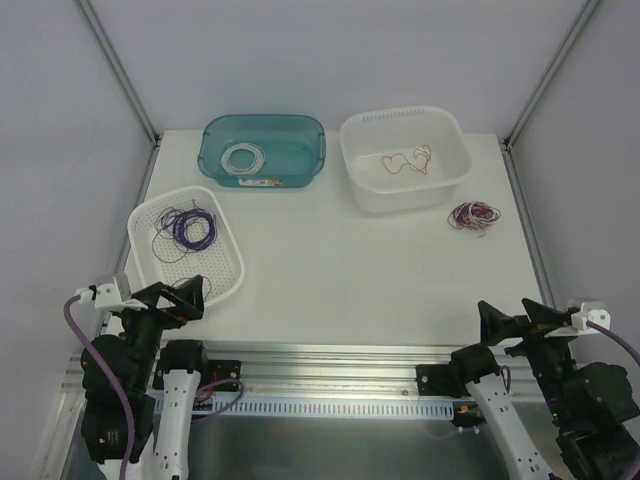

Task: Untangle the cables

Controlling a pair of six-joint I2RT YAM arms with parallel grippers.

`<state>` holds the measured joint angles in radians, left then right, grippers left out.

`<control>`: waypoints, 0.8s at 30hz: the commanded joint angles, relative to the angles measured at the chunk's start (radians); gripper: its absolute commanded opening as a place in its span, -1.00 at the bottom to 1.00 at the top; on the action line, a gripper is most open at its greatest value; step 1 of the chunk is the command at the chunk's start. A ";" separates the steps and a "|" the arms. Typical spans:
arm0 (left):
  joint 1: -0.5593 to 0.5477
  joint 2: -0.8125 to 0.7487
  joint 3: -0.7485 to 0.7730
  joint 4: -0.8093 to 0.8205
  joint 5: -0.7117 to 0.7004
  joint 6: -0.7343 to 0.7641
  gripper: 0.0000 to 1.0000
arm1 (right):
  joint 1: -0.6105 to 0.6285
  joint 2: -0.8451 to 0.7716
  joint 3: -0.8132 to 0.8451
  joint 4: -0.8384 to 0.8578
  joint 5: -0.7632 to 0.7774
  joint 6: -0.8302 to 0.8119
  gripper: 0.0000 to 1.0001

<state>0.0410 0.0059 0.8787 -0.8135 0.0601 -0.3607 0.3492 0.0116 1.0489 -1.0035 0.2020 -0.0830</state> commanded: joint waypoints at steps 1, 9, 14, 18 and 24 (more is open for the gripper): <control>0.008 -0.165 0.011 0.007 0.037 -0.023 0.98 | 0.004 0.053 0.010 0.000 -0.050 0.009 0.93; 0.008 -0.081 -0.029 -0.004 0.113 -0.066 0.98 | 0.004 0.270 -0.044 0.124 -0.237 0.078 0.93; 0.008 0.078 -0.089 -0.003 0.188 -0.136 0.98 | 0.004 0.505 -0.027 0.184 -0.228 0.199 0.93; -0.018 0.167 -0.145 0.007 0.202 -0.161 0.98 | 0.001 0.729 0.013 0.227 -0.103 0.278 0.93; -0.030 0.160 -0.204 0.005 0.190 -0.147 0.98 | -0.191 1.060 0.059 0.331 -0.081 0.514 0.93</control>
<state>0.0185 0.1814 0.6857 -0.8204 0.2272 -0.4820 0.2394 0.9916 1.0561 -0.7624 0.0761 0.2657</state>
